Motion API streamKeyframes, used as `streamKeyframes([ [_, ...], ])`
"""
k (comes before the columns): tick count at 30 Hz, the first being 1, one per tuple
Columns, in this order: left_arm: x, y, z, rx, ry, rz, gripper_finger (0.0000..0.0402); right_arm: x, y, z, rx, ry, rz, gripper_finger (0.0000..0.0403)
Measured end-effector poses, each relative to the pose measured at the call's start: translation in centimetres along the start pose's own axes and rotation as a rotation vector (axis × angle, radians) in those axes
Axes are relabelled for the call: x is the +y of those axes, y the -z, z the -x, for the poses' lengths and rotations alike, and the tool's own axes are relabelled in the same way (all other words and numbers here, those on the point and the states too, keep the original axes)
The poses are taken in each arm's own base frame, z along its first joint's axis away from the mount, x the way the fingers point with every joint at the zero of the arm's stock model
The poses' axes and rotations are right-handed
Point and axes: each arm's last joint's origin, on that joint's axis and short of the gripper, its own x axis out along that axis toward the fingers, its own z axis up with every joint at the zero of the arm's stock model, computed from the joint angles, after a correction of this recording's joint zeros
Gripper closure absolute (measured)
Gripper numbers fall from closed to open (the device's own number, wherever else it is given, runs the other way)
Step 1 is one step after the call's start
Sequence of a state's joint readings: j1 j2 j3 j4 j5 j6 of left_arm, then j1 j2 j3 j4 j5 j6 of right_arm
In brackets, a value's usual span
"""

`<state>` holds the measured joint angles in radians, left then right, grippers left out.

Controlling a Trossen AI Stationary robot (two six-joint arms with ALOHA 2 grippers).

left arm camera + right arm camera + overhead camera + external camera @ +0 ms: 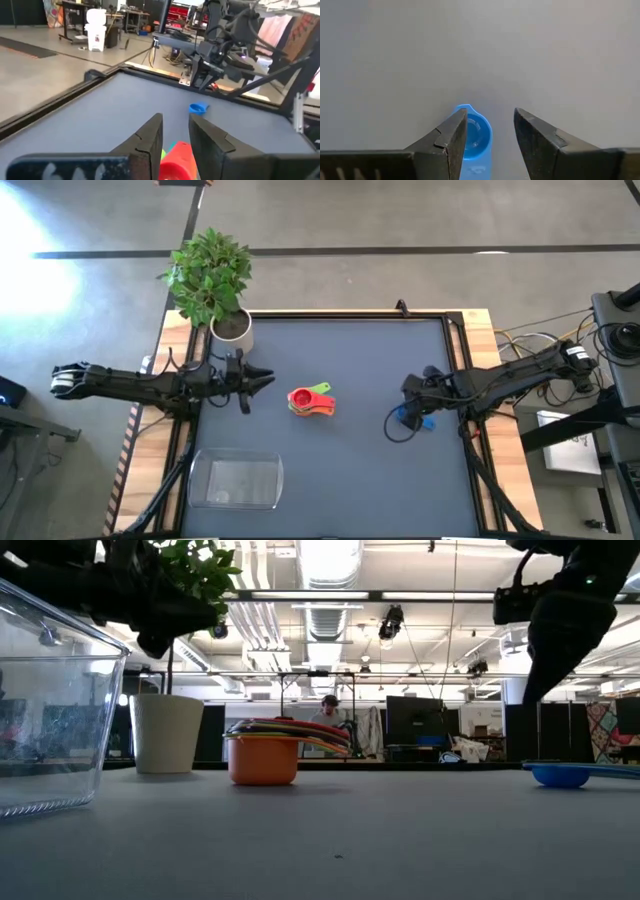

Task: Nest measuring cups in basket
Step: Stack the blue measuring cup on top of the red measuring cup

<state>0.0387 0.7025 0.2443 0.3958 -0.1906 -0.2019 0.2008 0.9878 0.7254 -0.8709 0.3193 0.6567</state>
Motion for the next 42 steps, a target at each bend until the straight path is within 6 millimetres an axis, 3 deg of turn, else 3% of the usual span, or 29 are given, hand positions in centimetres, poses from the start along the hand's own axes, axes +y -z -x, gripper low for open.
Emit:
streamKeyframes([
  [25,0.0,0.0,0.1,0.012,0.023,-0.038,0.0325,0.4,-0.3,-0.4,-0.012,-0.014,-0.045,0.024],
  [42,0.0,0.3,0.2,0.037,0.019,-0.043,0.0325,0.7,0.4,-1.1,0.12,-0.056,-0.018,0.0125],
])
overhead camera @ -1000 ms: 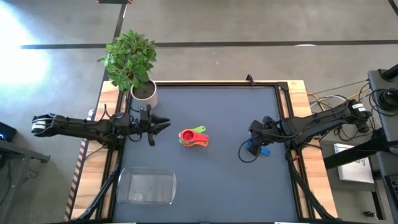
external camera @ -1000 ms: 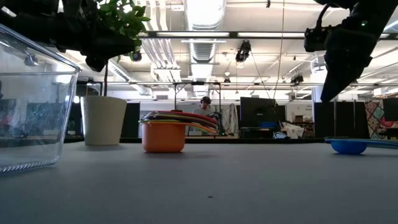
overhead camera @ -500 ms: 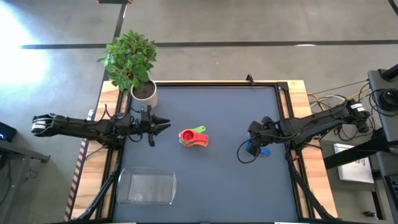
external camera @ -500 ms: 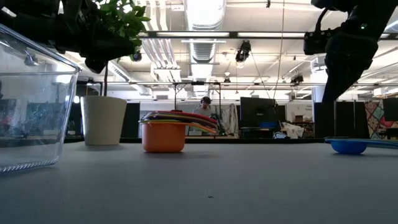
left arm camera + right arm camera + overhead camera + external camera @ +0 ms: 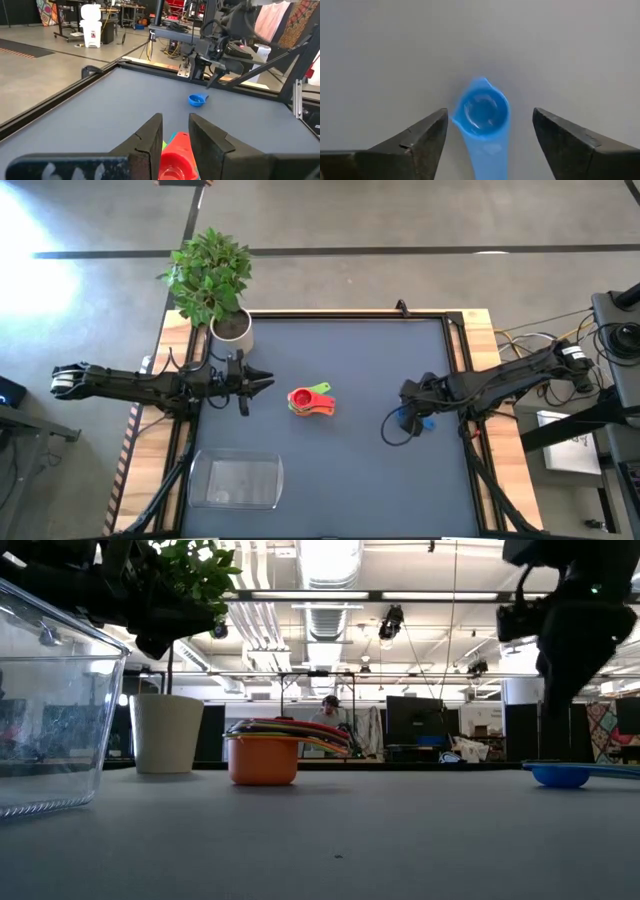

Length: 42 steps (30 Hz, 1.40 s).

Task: Nest measuring cups in basket
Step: Stack the blue measuring cup on top of the red measuring cup

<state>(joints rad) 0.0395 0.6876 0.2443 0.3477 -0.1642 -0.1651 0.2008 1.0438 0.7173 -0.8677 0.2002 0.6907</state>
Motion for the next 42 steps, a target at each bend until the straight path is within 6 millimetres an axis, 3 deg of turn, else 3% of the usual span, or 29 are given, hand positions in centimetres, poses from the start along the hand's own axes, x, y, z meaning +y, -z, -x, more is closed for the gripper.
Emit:
streamKeyframes([
  [11,0.0,0.0,0.0,0.0,0.0,0.0,0.0325,-0.8,2.9,-2.2,0.162,0.035,0.017,0.0076],
  [26,0.0,0.0,0.0,0.0,0.0,-0.018,0.0325,-1.5,4.8,-4.8,0.17,0.02,0.003,0.0076],
  [42,0.0,0.0,0.0,0.0,0.0,-0.023,0.0325,-2.0,5.5,-5.4,0.179,0.045,0.006,0.0078],
])
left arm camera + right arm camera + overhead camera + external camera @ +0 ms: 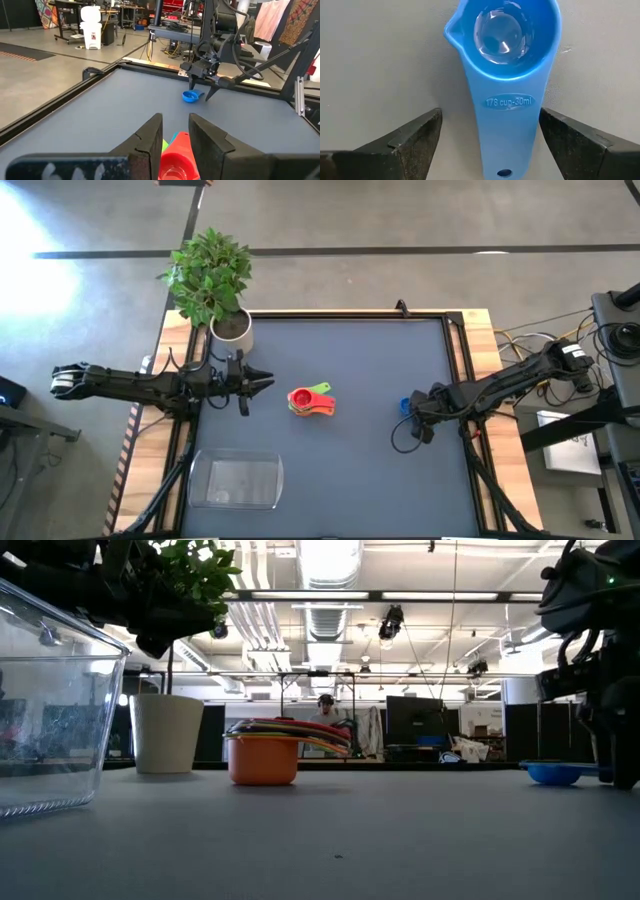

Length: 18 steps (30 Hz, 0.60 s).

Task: Nest measuring cups in basket
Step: Stack the blue measuring cup on top of the red measuring cup

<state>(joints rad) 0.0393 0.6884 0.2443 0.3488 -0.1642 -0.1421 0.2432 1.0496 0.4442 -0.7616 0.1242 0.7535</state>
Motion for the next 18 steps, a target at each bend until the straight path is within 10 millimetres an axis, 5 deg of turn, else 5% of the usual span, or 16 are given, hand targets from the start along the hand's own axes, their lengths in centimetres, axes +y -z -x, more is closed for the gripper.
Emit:
streamKeyframes([
  [4,0.0,0.0,0.0,0.0,0.0,0.0,0.0325,0.1,-0.1,0.0,-0.013,-0.005,0.024,0.011],
  [13,0.0,0.0,0.0,-0.002,0.0,0.0,0.0325,0.3,-0.3,0.0,-0.034,-0.019,0.044,0.0263],
  [18,0.0,0.0,0.0,-0.003,0.0,-0.002,0.0325,0.8,-1.2,1.0,-0.078,-0.031,0.042,0.0264],
])
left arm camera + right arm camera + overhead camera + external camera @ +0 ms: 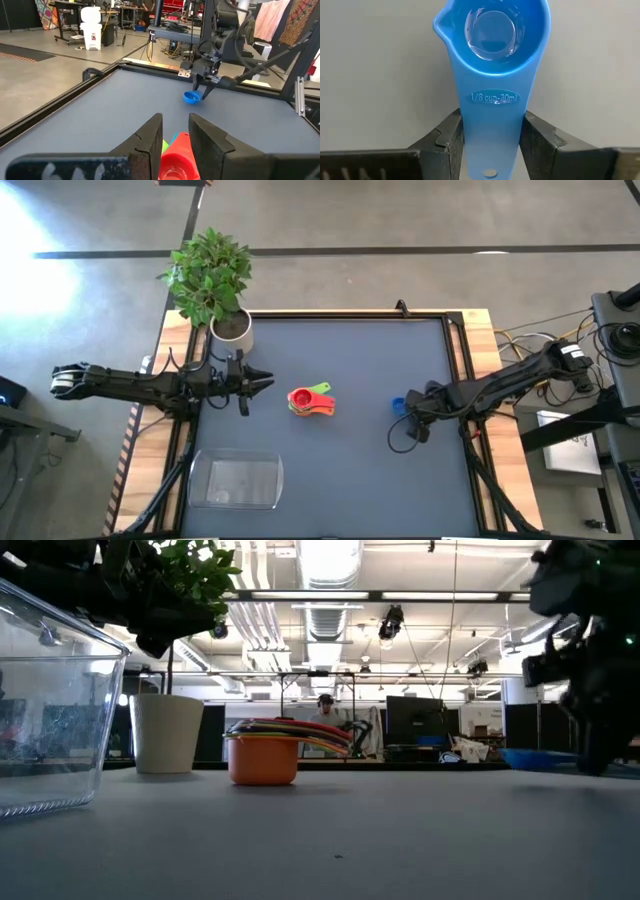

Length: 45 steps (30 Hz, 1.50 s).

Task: Nest measuring cups in basket
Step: Stack the blue measuring cup on top of the red measuring cup

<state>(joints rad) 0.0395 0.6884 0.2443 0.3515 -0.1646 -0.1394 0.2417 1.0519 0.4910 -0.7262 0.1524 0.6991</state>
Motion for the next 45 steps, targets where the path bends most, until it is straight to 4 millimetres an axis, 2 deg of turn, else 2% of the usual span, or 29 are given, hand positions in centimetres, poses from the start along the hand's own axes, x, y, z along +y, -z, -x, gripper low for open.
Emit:
streamKeyframes([
  [5,0.0,0.0,0.0,-0.001,0.0,0.0,0.0325,1.1,-2.0,2.0,-0.108,-0.023,0.002,0.0264],
  [11,0.0,0.0,0.0,-0.003,0.0,-0.005,0.0325,2.6,-4.9,5.0,-0.321,-0.078,0.054,0.0264],
  [15,0.0,0.0,0.0,-0.003,0.0,-0.005,0.0325,3.7,-7.1,5.8,-0.421,-0.111,0.108,0.0264],
  [20,0.0,-0.1,0.0,-0.007,0.001,-0.004,0.0325,5.4,-10.5,4.7,-0.445,-0.08,0.21,0.0264],
  [25,0.0,-0.1,0.0,-0.004,0.0,-0.005,0.0325,7.8,-15.0,3.0,-0.436,-0.086,0.353,0.0264],
  [30,0.0,0.0,0.0,-0.001,0.0,-0.005,0.0325,9.2,-19.3,2.8,-0.444,-0.172,0.477,0.0264],
  [36,0.0,0.1,0.0,0.009,-0.001,-0.006,0.0325,8.6,-23.2,2.6,-0.409,-0.197,0.533,0.0264],
  [40,0.0,0.1,0.0,0.013,-0.002,-0.007,0.0325,7.7,-25.1,1.8,-0.375,-0.176,0.547,0.0264],
  [45,0.0,0.2,0.0,0.02,0.0,0.004,0.0325,7.3,-26.7,0.6,-0.338,-0.236,0.566,0.0263],
])
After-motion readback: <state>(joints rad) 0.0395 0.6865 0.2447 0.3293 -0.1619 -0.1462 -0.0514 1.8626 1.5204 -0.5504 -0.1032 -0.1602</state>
